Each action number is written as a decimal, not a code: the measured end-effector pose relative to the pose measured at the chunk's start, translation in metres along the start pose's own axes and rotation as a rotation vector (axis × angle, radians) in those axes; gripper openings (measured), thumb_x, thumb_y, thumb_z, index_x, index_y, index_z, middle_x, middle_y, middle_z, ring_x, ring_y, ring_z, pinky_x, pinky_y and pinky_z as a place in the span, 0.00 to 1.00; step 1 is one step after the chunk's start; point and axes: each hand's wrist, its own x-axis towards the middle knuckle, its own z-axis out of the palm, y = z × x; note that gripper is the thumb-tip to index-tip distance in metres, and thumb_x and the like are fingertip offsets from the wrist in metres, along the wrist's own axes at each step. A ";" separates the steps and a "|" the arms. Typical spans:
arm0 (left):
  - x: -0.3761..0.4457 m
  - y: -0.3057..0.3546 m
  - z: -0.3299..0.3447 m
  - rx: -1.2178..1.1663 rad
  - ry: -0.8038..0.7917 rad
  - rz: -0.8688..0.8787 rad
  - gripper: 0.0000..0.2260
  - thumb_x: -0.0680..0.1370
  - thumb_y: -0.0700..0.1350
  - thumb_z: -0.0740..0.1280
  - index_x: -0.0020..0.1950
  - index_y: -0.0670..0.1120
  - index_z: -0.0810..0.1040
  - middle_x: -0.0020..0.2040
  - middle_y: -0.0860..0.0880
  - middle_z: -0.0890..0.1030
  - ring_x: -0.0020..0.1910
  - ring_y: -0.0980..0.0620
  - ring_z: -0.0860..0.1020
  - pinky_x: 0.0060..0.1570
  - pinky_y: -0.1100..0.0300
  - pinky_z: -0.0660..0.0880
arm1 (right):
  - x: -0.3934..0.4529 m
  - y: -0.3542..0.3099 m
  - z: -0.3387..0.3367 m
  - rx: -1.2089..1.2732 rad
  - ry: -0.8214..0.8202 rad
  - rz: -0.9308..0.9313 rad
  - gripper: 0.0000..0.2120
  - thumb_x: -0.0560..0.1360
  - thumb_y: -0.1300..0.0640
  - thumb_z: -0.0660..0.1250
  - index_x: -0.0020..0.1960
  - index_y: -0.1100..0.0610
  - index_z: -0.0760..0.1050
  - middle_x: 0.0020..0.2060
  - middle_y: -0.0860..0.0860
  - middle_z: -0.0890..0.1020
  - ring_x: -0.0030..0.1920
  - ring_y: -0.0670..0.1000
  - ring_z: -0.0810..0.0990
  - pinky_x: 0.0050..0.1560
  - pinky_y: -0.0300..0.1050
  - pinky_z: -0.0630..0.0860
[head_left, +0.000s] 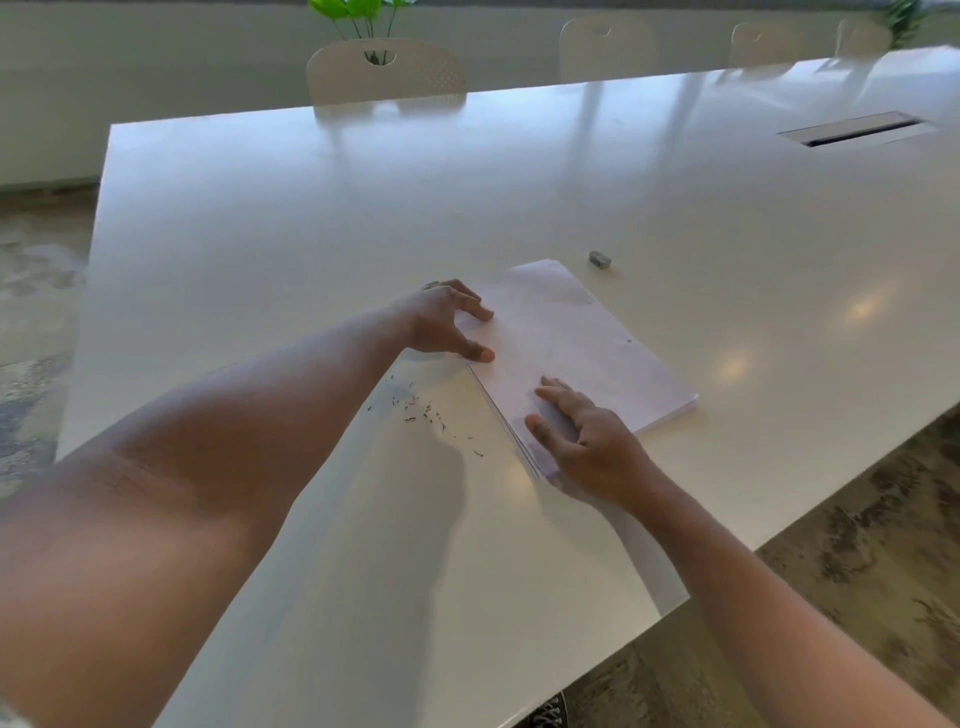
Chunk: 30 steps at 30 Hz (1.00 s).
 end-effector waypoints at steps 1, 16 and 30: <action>0.000 0.000 0.000 0.000 0.001 0.002 0.34 0.69 0.63 0.78 0.73 0.57 0.76 0.75 0.53 0.70 0.77 0.49 0.62 0.77 0.48 0.58 | -0.004 -0.002 0.004 -0.008 0.019 0.008 0.24 0.81 0.46 0.62 0.75 0.53 0.67 0.77 0.45 0.63 0.77 0.44 0.58 0.78 0.45 0.55; -0.012 0.025 0.001 0.092 0.049 0.008 0.30 0.74 0.58 0.77 0.75 0.58 0.73 0.77 0.53 0.70 0.77 0.49 0.65 0.74 0.48 0.64 | -0.022 -0.017 0.021 0.002 0.126 0.046 0.18 0.83 0.53 0.59 0.72 0.52 0.71 0.76 0.45 0.65 0.77 0.44 0.58 0.76 0.37 0.49; -0.066 0.051 0.033 0.059 0.196 0.034 0.20 0.80 0.60 0.68 0.71 0.58 0.77 0.75 0.56 0.74 0.74 0.51 0.70 0.70 0.49 0.70 | -0.064 -0.020 0.032 0.004 0.218 0.066 0.19 0.82 0.57 0.57 0.73 0.53 0.69 0.77 0.47 0.64 0.78 0.49 0.58 0.74 0.38 0.50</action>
